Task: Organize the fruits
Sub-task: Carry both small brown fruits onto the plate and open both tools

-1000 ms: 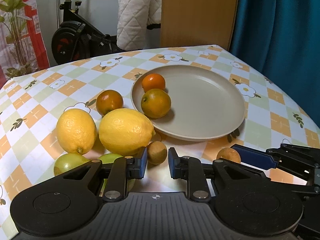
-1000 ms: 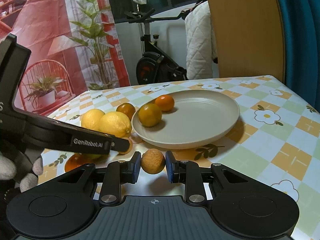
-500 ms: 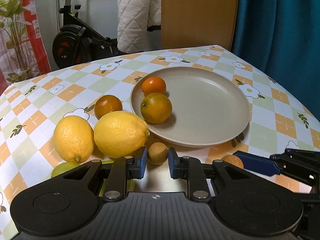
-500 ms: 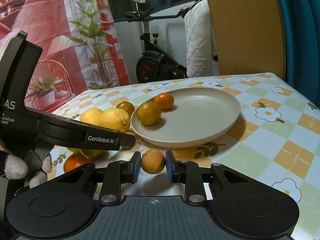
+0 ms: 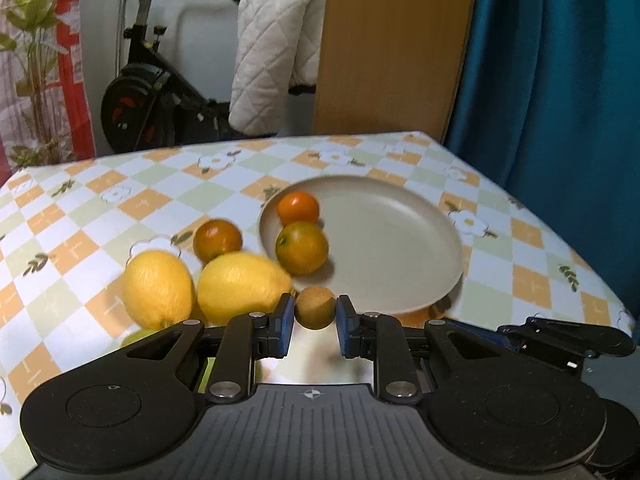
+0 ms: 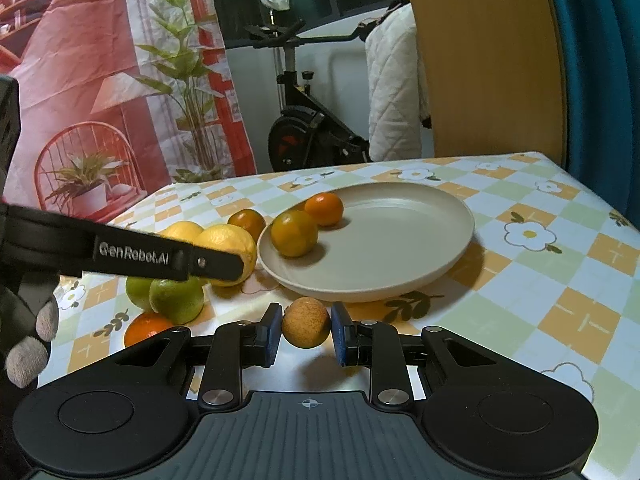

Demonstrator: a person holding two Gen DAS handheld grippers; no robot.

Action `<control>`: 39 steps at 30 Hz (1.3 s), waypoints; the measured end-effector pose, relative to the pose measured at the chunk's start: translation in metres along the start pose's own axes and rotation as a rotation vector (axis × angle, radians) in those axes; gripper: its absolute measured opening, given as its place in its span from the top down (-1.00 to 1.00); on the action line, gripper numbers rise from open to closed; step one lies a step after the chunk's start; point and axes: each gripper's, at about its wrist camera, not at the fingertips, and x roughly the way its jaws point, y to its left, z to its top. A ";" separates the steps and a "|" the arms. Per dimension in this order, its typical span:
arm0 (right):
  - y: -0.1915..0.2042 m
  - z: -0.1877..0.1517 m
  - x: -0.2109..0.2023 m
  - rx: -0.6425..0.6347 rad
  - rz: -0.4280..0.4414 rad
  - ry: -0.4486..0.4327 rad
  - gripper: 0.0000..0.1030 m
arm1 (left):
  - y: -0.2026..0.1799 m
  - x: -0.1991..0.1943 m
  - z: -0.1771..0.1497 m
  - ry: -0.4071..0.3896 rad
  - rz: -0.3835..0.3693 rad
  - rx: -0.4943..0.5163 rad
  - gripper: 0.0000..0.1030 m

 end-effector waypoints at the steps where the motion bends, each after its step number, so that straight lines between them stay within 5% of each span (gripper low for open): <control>1: 0.000 0.001 0.000 0.003 -0.004 0.000 0.54 | -0.001 0.000 0.001 -0.005 -0.004 0.009 0.54; 13: -0.008 0.042 0.026 -0.071 -0.049 0.007 0.54 | -0.001 0.026 0.023 0.002 -0.040 0.035 0.54; 31: 0.003 0.047 0.076 -0.103 -0.031 0.130 0.54 | 0.015 0.054 0.030 0.111 -0.078 -0.014 0.53; 39: 0.005 0.046 0.076 -0.086 -0.034 0.134 0.49 | 0.015 0.043 0.036 0.083 -0.076 -0.017 0.53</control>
